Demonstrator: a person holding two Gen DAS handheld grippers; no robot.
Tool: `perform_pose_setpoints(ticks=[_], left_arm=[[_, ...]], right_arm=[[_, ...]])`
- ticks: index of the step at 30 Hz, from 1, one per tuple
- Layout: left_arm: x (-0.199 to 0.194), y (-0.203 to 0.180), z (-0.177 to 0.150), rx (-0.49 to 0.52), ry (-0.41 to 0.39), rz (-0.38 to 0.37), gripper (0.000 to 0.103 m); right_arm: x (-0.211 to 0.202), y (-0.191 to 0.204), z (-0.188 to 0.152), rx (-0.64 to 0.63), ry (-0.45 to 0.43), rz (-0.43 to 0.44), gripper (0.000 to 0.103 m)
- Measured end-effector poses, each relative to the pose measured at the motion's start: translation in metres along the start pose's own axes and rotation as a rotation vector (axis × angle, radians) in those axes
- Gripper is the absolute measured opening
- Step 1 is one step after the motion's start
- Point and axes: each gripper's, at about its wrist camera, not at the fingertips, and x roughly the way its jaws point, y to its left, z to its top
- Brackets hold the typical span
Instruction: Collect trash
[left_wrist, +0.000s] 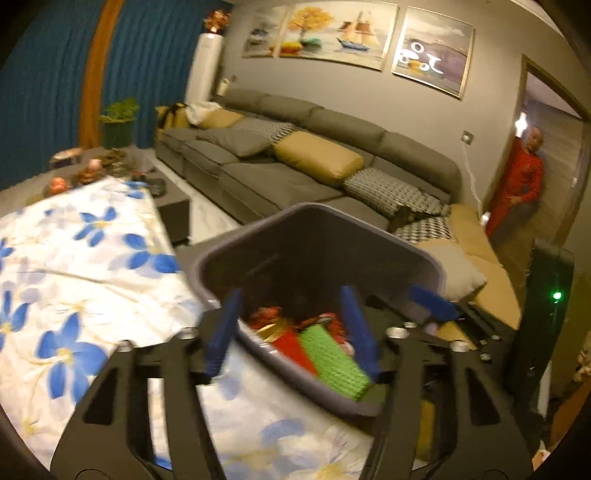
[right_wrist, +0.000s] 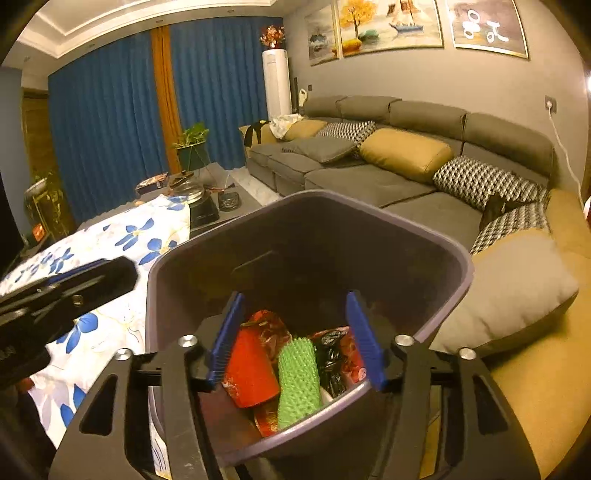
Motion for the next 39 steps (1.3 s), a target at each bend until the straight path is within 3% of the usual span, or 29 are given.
perform_pose_setpoints(ticks=[2,3,5,8,11,13,21,26,39], left_arm=[[-0.015,0.004,-0.006,0.016,-0.029,0.074,0.076],[-0.027,0.007,-0.011,0.036,-0.046,0.150,0.081],[-0.044,0.011,-0.018,0.048,-0.059,0.213,0.084],[-0.076,0.025,-0.033,0.020,-0.062,0.305,0.089],[-0.113,0.042,-0.049,-0.029,-0.082,0.379,0.092],[-0.140,0.051,-0.058,-0.056,-0.105,0.434,0.097],[-0.225,0.073,-0.093,-0.115,-0.141,0.589,0.097],[-0.264,0.076,-0.111,-0.130,-0.167,0.597,0.097],[-0.321,0.069,-0.145,-0.142,-0.210,0.591,0.097]], right_arm=[[-0.009,0.002,-0.001,-0.006,-0.024,0.001,0.073],[-0.015,0.004,-0.001,-0.009,-0.038,0.000,0.079],[-0.023,0.008,-0.002,-0.017,-0.063,0.002,0.087],[-0.036,0.021,-0.005,-0.031,-0.080,0.041,0.089],[-0.050,0.040,-0.010,-0.052,-0.095,0.068,0.097],[-0.058,0.050,-0.013,-0.068,-0.111,0.070,0.097],[-0.105,0.101,-0.033,-0.133,-0.151,0.123,0.097],[-0.133,0.123,-0.048,-0.146,-0.155,0.154,0.097],[-0.198,0.156,-0.075,-0.149,-0.197,0.202,0.097]])
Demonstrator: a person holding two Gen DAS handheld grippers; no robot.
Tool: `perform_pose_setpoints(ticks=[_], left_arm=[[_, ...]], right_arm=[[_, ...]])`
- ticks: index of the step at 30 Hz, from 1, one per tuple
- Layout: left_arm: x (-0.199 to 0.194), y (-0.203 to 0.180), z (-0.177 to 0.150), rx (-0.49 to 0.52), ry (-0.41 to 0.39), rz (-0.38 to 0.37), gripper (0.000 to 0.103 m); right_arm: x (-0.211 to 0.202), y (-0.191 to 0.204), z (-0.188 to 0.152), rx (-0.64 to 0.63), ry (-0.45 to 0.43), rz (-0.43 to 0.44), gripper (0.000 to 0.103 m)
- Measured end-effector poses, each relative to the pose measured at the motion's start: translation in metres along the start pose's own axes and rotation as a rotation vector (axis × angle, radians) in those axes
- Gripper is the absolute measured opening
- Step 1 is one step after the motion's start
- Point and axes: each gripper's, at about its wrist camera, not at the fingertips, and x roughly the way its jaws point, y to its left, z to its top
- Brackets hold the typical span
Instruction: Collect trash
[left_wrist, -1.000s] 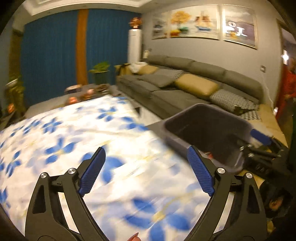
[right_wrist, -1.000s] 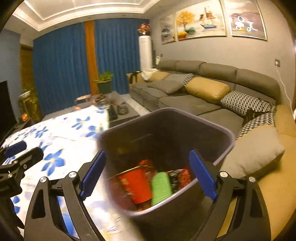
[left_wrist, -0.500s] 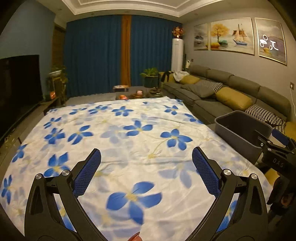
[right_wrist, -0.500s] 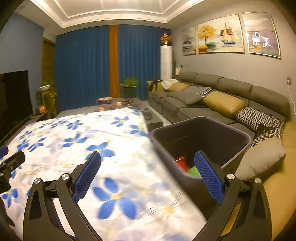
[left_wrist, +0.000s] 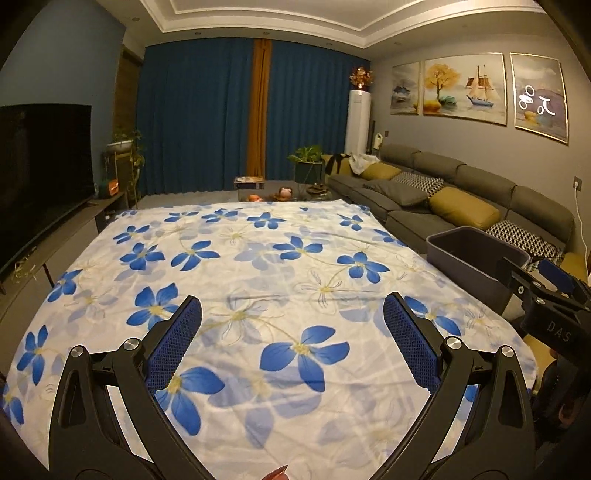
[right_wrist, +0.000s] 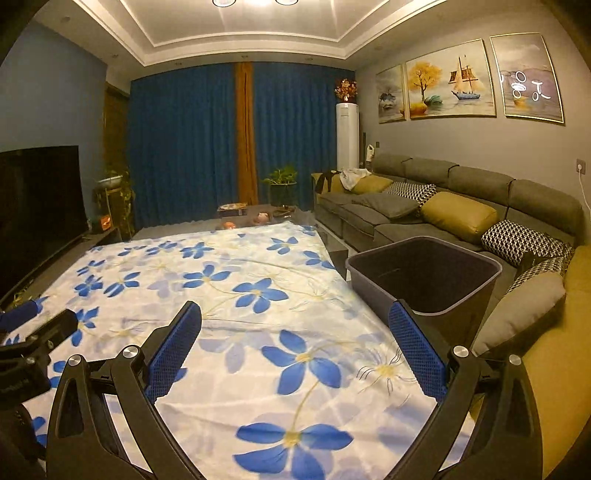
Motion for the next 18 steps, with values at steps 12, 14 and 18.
perform_pose_setpoints(ticks=[12,14,18], left_arm=[[-0.016,0.009,-0.002,-0.023,-0.023,-0.019,0.097],[-0.017,0.010,-0.003,-0.026,-0.024,-0.022,0.097],[-0.018,0.011,-0.003,-0.033,-0.023,-0.020,0.097]], right_arm=[[-0.018,0.018,-0.002,-0.031,-0.018,0.013,0.097],[-0.020,0.021,-0.002,-0.030,-0.019,0.015,0.097],[-0.021,0.024,-0.002,-0.031,-0.020,0.016,0.097]])
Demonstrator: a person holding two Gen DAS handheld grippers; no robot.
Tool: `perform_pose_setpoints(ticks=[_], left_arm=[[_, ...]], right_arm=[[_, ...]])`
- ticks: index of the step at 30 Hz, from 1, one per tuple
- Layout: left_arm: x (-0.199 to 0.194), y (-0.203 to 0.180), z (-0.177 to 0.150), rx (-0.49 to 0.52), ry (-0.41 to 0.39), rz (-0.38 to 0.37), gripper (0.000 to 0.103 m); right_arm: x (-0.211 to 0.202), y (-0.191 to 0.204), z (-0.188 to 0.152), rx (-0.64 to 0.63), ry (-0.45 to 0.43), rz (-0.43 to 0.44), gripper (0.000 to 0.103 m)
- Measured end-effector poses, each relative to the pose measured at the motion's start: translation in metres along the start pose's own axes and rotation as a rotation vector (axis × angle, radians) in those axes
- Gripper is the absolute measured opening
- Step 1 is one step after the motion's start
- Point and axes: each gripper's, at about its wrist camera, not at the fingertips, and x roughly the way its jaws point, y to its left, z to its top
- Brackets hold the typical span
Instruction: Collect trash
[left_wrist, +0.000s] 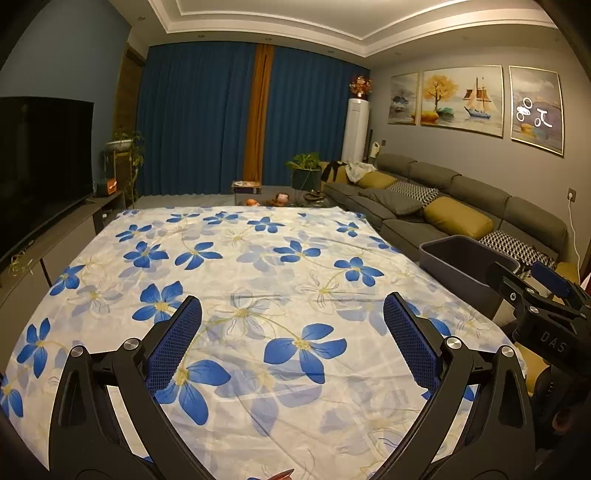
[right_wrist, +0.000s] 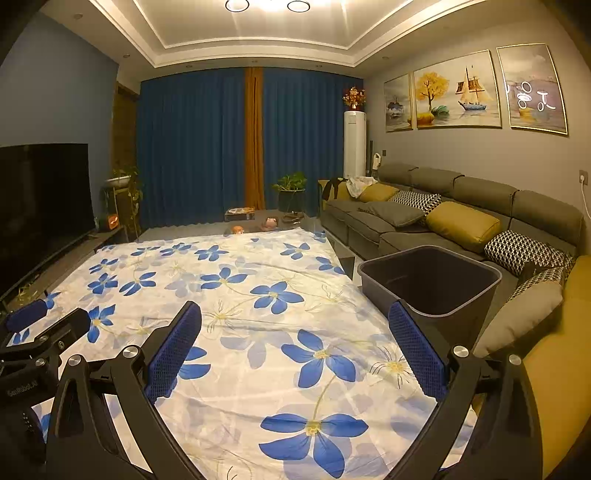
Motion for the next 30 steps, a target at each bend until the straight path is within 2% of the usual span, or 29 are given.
perform_pose_setpoints(ticks=[30], left_arm=[[-0.0023,-0.0051,0.0031,-0.008,-0.002,-0.022,0.097]], right_arm=[[0.0009,-0.0027,0.0069,0.011,-0.001,0.008,0.097]])
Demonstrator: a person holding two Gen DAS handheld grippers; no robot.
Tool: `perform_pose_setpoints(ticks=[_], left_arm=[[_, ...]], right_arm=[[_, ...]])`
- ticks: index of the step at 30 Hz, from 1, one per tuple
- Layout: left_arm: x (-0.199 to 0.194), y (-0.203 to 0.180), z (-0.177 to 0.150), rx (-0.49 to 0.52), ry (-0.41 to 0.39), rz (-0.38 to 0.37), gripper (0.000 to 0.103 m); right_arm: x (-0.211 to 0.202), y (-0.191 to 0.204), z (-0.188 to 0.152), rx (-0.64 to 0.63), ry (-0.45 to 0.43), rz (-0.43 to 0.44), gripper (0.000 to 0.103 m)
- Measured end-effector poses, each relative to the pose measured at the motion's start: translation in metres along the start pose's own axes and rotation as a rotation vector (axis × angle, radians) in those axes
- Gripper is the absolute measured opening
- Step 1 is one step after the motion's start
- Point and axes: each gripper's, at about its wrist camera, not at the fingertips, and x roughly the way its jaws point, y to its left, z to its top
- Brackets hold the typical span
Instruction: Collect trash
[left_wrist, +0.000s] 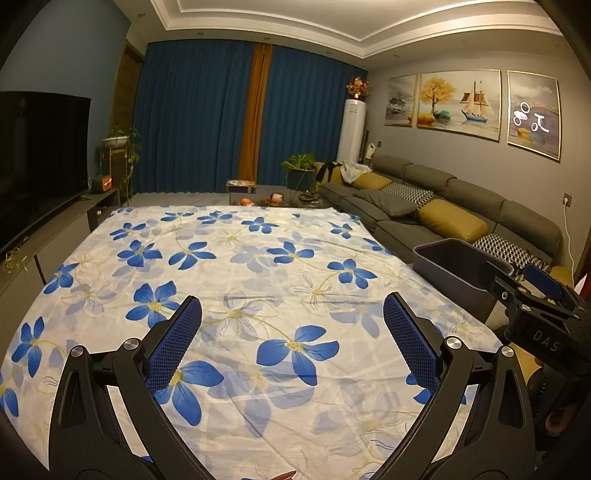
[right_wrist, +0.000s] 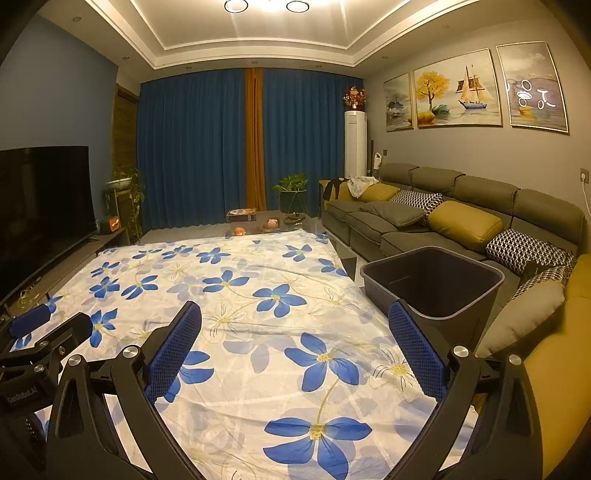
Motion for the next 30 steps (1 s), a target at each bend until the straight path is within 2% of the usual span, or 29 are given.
perform_pose_setpoints(ticks=[30], left_arm=[[0.0016,-0.0061,-0.0023,0.011,0.007,-0.014,0.097]], right_arm=[[0.0017,-0.0025,0.0005,0.012,0.005,0.007,0.097]])
